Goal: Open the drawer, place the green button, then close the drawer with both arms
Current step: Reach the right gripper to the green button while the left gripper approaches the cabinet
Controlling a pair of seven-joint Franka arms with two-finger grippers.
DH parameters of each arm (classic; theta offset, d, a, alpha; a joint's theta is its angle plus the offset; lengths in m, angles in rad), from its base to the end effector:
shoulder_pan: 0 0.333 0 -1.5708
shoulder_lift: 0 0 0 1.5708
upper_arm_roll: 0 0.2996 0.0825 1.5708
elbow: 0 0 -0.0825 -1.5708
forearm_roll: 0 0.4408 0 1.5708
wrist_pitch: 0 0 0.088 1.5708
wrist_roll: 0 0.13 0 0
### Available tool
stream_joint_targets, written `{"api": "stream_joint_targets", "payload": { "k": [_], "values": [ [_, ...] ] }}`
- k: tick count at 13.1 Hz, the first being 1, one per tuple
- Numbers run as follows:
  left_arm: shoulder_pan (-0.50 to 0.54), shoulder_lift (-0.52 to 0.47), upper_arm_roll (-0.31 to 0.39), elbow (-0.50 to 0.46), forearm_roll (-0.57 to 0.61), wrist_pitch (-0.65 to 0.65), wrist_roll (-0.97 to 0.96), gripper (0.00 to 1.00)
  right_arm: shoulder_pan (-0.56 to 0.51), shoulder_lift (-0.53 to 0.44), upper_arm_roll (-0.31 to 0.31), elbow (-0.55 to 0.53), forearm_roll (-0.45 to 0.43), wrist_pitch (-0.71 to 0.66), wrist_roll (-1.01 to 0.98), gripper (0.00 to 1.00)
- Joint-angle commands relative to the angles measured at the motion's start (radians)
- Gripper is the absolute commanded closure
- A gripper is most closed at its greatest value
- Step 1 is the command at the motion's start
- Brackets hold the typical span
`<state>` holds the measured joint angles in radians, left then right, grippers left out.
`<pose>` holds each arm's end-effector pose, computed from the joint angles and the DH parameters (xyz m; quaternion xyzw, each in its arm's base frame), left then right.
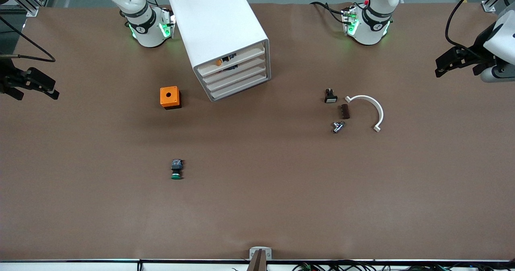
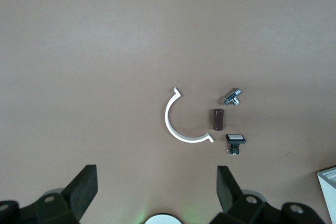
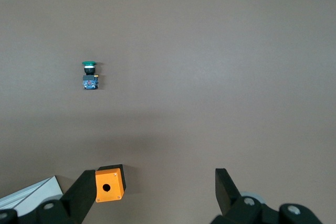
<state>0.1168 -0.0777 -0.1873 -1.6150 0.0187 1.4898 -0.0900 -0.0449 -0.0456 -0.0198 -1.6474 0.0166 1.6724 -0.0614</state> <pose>0.5774 -0.0418 0.6005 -0.9995 -0.0107 0.0230 0.0185 0.6077 -0.0376 0.5814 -0.9993 0.0022 -0.0358 0.0065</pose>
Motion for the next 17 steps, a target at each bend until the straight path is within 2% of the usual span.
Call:
{"api": "stream_joint_targets", "payload": {
  "k": [1,7,10,13,17],
  "values": [
    [0.024,-0.004,-0.006,0.017,0.017,-0.034,0.013,0.00,-0.030,-0.014,0.015,0.000,-0.014,-0.013,-0.005,0.00],
    [0.027,0.050,-0.007,0.073,0.058,-0.060,0.009,0.00,-0.017,0.004,0.023,-0.002,-0.006,0.025,0.014,0.00],
    [0.023,0.129,-0.007,0.144,0.058,-0.060,0.009,0.00,0.025,0.084,0.024,-0.002,0.002,0.130,0.015,0.00],
    [0.017,0.212,-0.009,0.150,0.060,-0.059,-0.039,0.00,0.074,0.173,0.024,-0.003,0.038,0.205,0.086,0.00],
    [-0.008,0.327,-0.021,0.155,0.046,-0.053,-0.314,0.00,0.134,0.314,0.024,-0.003,0.042,0.355,0.135,0.00]
  ]
}}
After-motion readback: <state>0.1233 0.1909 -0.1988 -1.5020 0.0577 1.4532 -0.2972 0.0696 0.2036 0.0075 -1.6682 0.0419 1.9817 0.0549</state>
